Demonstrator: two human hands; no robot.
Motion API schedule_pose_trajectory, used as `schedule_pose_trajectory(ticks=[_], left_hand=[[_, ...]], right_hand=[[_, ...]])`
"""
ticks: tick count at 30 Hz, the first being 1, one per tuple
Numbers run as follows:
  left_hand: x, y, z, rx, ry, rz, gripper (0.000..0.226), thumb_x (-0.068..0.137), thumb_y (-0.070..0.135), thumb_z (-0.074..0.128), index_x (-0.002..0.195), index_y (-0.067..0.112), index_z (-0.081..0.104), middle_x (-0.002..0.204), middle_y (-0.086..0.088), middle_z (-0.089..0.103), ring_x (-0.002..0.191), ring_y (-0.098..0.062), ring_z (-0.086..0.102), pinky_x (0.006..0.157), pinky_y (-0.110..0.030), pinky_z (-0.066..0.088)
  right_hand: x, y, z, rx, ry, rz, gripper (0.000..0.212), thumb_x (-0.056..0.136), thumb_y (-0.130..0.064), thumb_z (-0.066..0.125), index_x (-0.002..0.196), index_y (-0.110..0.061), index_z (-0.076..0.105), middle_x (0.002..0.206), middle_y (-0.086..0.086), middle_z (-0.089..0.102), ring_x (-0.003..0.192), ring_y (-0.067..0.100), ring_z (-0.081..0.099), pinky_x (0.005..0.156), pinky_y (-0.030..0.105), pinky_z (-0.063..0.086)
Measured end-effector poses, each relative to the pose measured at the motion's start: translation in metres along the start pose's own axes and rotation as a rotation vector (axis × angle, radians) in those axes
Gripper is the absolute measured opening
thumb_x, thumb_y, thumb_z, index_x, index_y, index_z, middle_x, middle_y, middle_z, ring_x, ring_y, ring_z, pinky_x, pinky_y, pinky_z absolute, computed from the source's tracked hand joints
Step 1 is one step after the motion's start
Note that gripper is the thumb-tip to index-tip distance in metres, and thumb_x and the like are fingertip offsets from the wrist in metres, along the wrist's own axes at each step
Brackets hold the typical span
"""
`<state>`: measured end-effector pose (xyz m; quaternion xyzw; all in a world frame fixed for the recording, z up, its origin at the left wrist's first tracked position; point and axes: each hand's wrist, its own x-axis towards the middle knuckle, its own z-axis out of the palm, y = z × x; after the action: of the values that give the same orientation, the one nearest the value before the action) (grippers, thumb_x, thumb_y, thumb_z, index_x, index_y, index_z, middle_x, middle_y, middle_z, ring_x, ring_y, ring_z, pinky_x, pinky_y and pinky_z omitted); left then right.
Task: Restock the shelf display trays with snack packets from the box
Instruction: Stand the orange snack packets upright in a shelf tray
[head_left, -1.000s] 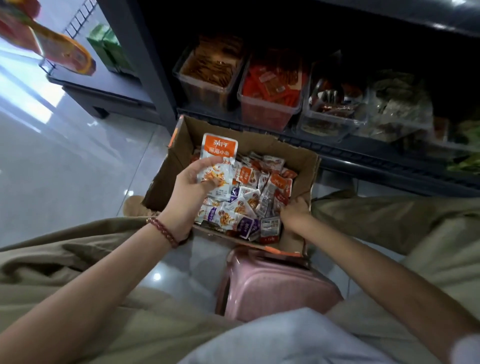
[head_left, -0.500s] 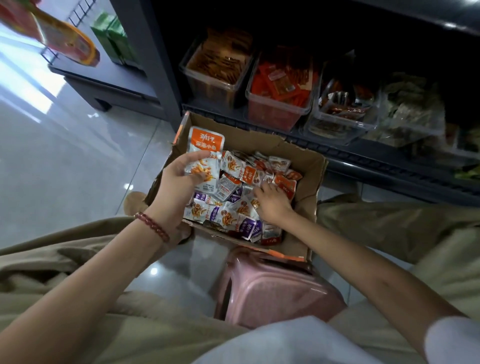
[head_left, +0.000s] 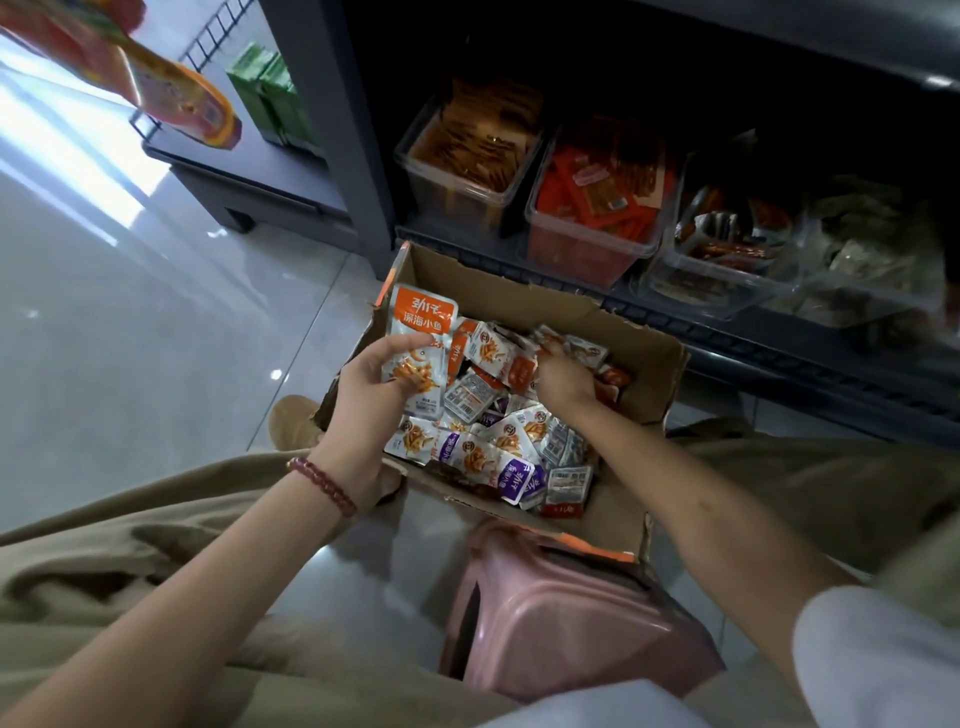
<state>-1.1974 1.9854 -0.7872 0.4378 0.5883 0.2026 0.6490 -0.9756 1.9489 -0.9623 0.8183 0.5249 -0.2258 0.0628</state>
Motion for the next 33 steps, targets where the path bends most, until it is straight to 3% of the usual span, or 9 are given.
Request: schedule_pose_trajectory(ticks=[5,9,13,16,19,22,26,29,33], left_hand=[[0.001,0.001,0.000,0.004,0.003,-0.010,0.035,0.094,-0.004,0.048,0.097,0.026,0.065,0.112,-0.003,0.064,0.087,-0.016,0.070,0.078,-0.046,0.058],[0.001,0.000,0.000,0.039,-0.001,-0.029,0.038,0.094,-0.006,0.047,0.095,0.027,0.066,0.110,-0.005,0.064,0.093,-0.034,0.068,0.087,-0.061,0.050],[-0.001,-0.001,0.004,0.100,0.010,-0.015,0.038,0.095,-0.003,0.046,0.095,0.031,0.064,0.127,-0.006,0.057,0.095,-0.031,0.066,0.084,-0.050,0.055],[-0.004,-0.002,0.008,0.155,-0.018,0.048,0.028,0.098,0.008,0.046,0.102,0.032,0.060,0.118,-0.003,0.060,0.094,-0.035,0.065,0.079,-0.048,0.057],[-0.009,0.002,0.013,0.125,-0.104,0.091,0.028,0.101,0.011,0.039,0.121,0.022,0.055,0.108,-0.001,0.063,0.085,-0.018,0.067,0.059,-0.021,0.055],[-0.015,0.009,0.018,0.138,-0.191,0.176,0.030,0.103,0.018,0.035,0.122,0.022,0.057,0.113,0.003,0.064,0.102,-0.013,0.064,0.078,-0.023,0.054],[-0.025,0.027,0.025,0.171,-0.323,0.309,0.028,0.098,0.036,0.047,0.114,0.019,0.063,0.105,0.002,0.070,0.098,-0.012,0.067,0.081,-0.023,0.053],[-0.034,0.035,0.036,0.278,-0.386,0.444,0.039,0.076,0.052,0.067,0.103,0.024,0.065,0.100,0.000,0.070,0.092,-0.015,0.068,0.080,-0.031,0.056],[-0.043,0.044,0.048,0.402,-0.280,0.603,0.024,0.076,0.025,0.078,0.096,0.026,0.065,0.093,0.008,0.070,0.082,-0.002,0.066,0.073,-0.023,0.056]], right_hand=[[-0.012,0.011,0.008,0.183,0.213,-0.032,0.028,0.093,-0.001,0.047,0.119,-0.005,0.057,0.135,0.016,0.043,0.102,0.029,0.058,0.083,0.037,0.051],[-0.032,0.006,-0.002,0.726,0.329,0.149,0.025,0.088,0.004,0.055,0.099,-0.011,0.072,0.128,0.009,0.049,0.110,0.021,0.055,0.087,0.018,0.043],[-0.058,0.004,-0.035,1.184,0.298,0.126,0.023,0.087,0.006,0.058,0.089,-0.013,0.071,0.113,0.006,0.054,0.104,0.022,0.061,0.093,0.034,0.052],[-0.087,0.005,-0.072,1.214,0.322,-0.046,0.023,0.087,0.006,0.059,0.090,-0.013,0.070,0.099,-0.001,0.058,0.092,0.002,0.060,0.084,0.015,0.050],[-0.108,0.006,-0.106,1.085,0.315,-0.291,0.028,0.086,0.009,0.057,0.090,-0.016,0.070,0.095,-0.005,0.060,0.090,-0.004,0.057,0.081,0.009,0.044],[-0.126,0.007,-0.130,0.930,0.357,-0.426,0.030,0.087,0.008,0.057,0.090,-0.020,0.067,0.095,-0.010,0.060,0.093,-0.003,0.057,0.081,0.010,0.043],[-0.145,-0.013,-0.151,1.121,0.354,-0.416,0.038,0.087,0.002,0.062,0.104,-0.032,0.058,0.089,-0.005,0.064,0.086,0.003,0.061,0.076,0.014,0.047],[-0.148,-0.029,-0.165,1.271,0.468,-0.406,0.032,0.085,0.005,0.062,0.101,-0.023,0.063,0.087,0.002,0.066,0.081,0.007,0.061,0.074,0.018,0.049],[-0.148,-0.034,-0.184,1.338,0.549,-0.348,0.017,0.086,-0.002,0.063,0.093,-0.017,0.066,0.089,-0.004,0.067,0.079,0.002,0.062,0.069,0.013,0.048]])
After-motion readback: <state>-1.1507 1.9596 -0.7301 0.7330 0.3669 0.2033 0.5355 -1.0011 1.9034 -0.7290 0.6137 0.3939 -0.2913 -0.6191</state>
